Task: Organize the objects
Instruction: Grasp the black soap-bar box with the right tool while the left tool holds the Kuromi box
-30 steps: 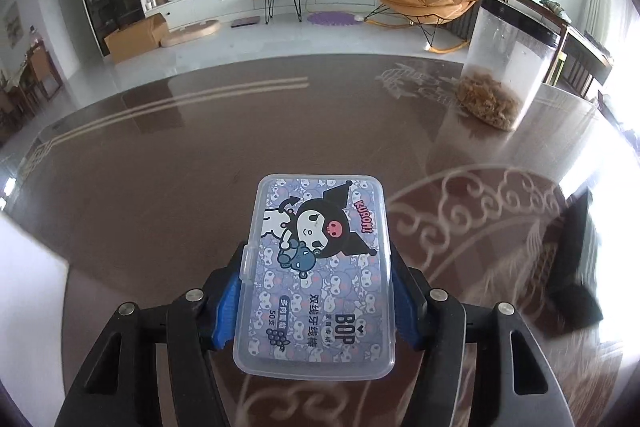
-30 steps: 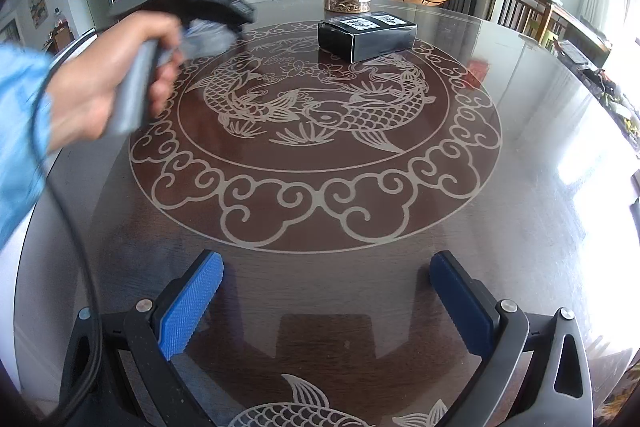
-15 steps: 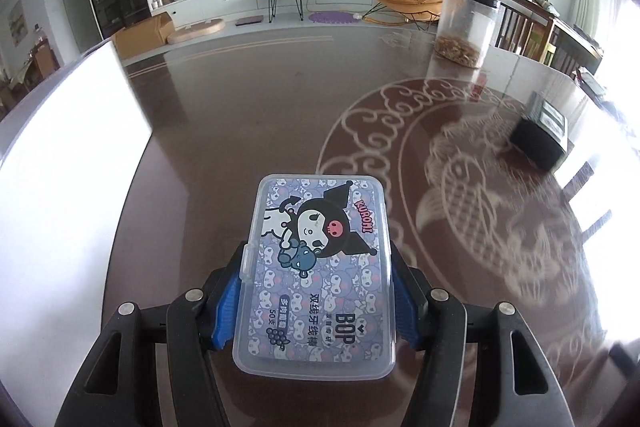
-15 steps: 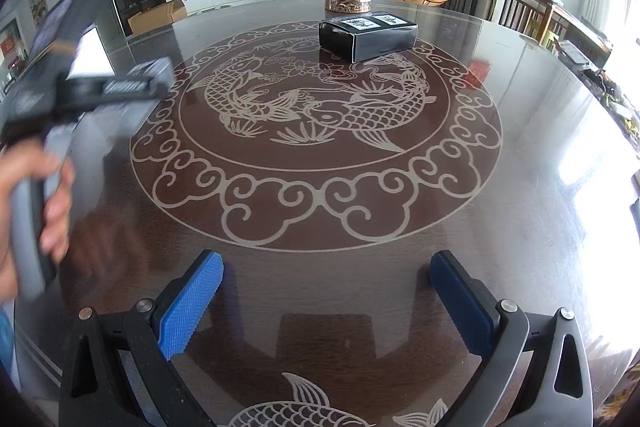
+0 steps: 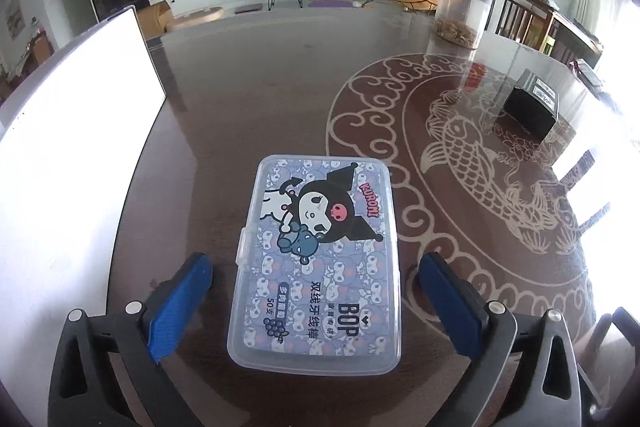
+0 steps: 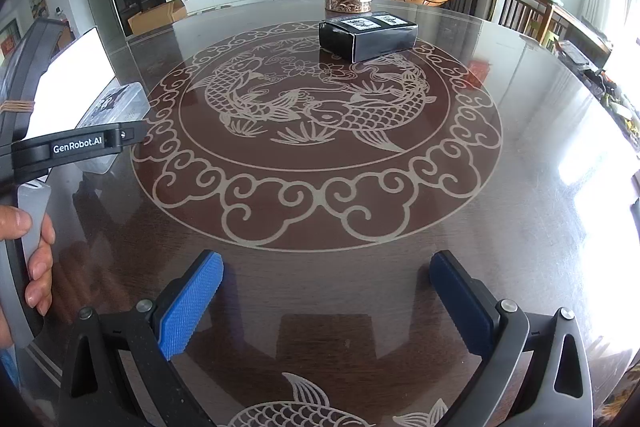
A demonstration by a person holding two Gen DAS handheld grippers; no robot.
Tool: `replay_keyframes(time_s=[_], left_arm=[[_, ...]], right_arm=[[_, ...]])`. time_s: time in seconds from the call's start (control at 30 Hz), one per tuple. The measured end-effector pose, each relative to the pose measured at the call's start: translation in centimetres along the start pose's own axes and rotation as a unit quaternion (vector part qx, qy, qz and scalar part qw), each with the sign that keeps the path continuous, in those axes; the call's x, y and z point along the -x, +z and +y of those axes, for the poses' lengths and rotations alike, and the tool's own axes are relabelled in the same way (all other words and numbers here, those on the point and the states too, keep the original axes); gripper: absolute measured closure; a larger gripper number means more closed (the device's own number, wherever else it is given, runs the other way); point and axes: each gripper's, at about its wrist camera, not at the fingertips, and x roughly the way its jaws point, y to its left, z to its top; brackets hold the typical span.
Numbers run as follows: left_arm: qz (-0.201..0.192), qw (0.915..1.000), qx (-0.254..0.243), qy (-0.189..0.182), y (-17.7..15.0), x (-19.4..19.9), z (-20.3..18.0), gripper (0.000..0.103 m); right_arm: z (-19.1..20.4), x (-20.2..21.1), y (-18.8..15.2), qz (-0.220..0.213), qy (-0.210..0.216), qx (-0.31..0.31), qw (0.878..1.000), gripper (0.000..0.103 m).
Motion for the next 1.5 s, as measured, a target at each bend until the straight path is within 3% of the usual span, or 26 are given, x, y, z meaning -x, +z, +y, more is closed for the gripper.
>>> replay_keyframes(time_s=[0.53, 0.6, 0.8, 0.93, 1.13, 1.2, 1.23, 1.33, 1.5], left_arm=[[-0.001, 1.0000, 0.002, 0.001, 0.2, 0.0, -0.1, 0.000], [-0.001, 1.0000, 0.002, 0.001, 0.1, 0.0, -0.1, 0.000], [-0.001, 1.0000, 0.002, 0.002, 0.2, 0.1, 0.0, 0.000], [-0.001, 1.0000, 0.002, 0.002, 0.2, 0.2, 0.0, 0.000], [-0.002, 1.0000, 0.003, 0.003, 0.2, 0.3, 0.2, 0.000], [-0.002, 1.0000, 0.003, 0.003, 0.2, 0.3, 0.2, 0.000], [-0.002, 1.0000, 0.003, 0.003, 0.2, 0.2, 0.2, 0.000], [-0.002, 1.0000, 0.003, 0.003, 0.2, 0.3, 0.2, 0.000], [-0.002, 1.0000, 0.003, 0.003, 0.2, 0.3, 0.2, 0.000]], right_arm=[[-0.6, -0.2, 0.8, 0.012, 0.011, -0.014, 1.000, 0.000], [-1.7, -0.9, 2.7, 0.023, 0.030, -0.049, 0.998, 0.000], [-4.8, -3.9, 14.5, 0.010, 0.040, -0.139, 0.989, 0.000], [-5.0, -8.5, 20.7, 0.039, 0.035, -0.175, 0.983, 0.000], [-4.0, -13.8, 22.1, 0.097, -0.007, -0.175, 0.980, 0.001], [-3.4, -13.4, 22.2, 0.078, -0.021, -0.156, 0.984, 0.011], [-3.1, -13.2, 22.1, 0.073, -0.033, -0.144, 0.986, 0.022], [-2.6, -11.8, 21.5, 0.049, -0.024, -0.120, 0.991, 0.038], [-1.6, -9.0, 17.8, 0.030, -0.015, -0.076, 0.997, 0.042]])
